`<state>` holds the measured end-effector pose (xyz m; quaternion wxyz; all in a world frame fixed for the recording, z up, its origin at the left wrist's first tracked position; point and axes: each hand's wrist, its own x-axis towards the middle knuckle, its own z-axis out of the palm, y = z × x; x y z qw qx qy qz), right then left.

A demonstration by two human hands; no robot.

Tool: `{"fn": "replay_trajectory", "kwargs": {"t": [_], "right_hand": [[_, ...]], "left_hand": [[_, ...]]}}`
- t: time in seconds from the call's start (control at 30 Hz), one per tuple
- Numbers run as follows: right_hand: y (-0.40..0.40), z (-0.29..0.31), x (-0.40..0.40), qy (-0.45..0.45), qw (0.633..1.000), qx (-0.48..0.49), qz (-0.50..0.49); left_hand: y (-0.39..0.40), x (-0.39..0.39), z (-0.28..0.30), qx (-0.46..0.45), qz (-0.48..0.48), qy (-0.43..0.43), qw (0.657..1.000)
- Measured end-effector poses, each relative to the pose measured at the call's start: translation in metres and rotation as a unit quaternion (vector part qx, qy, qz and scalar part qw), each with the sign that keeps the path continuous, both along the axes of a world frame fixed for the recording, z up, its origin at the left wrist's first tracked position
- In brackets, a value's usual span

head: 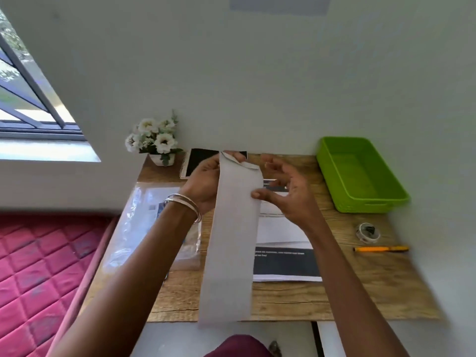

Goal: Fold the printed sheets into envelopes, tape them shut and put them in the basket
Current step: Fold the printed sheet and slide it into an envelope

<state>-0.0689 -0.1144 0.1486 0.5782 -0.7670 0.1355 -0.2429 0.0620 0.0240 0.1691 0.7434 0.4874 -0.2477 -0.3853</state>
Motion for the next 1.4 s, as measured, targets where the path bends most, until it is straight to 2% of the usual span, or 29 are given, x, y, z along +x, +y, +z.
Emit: {"fn": "replay_trajectory", "kwargs": {"t": [0.1,0.23,0.3,0.37,0.53,0.6,0.7,0.8,1.13,1.4], "right_hand": [[-0.011,0.002,-0.002,-0.031,0.998,-0.041,0.019],[-0.024,-0.003,-0.012,-0.065,0.994,-0.082,-0.021],[-0.030,-0.008,-0.016,-0.063,0.994,-0.077,-0.036],[-0.035,-0.015,-0.019,-0.062,0.995,-0.031,-0.069],[-0.041,-0.025,-0.025,-0.060,0.983,0.013,-0.174],[-0.043,-0.027,-0.027,-0.051,0.984,0.000,-0.173],[-0.046,-0.026,-0.029,-0.003,0.992,-0.046,-0.118],[-0.051,-0.025,-0.033,0.044,0.990,-0.115,-0.070],[-0.049,-0.029,-0.031,0.125,0.963,-0.235,-0.030],[-0.045,-0.037,-0.031,0.153,0.963,-0.220,0.018]], "left_hand": [[-0.016,-0.008,-0.004,0.055,-0.019,0.006,0.998],[-0.030,-0.018,-0.004,0.104,-0.034,0.017,0.994],[-0.033,-0.021,-0.005,0.140,-0.025,0.032,0.989],[-0.035,-0.021,-0.008,0.168,-0.015,0.044,0.985],[-0.036,-0.025,-0.017,0.252,-0.063,-0.186,0.948],[-0.040,-0.030,-0.020,0.278,-0.028,-0.238,0.930],[-0.047,-0.034,-0.019,0.299,0.027,-0.309,0.902],[-0.050,-0.035,-0.016,0.286,0.027,-0.306,0.908],[-0.054,-0.034,-0.020,0.317,0.022,-0.269,0.909],[-0.052,-0.035,-0.020,0.300,0.004,-0.248,0.921]]}}
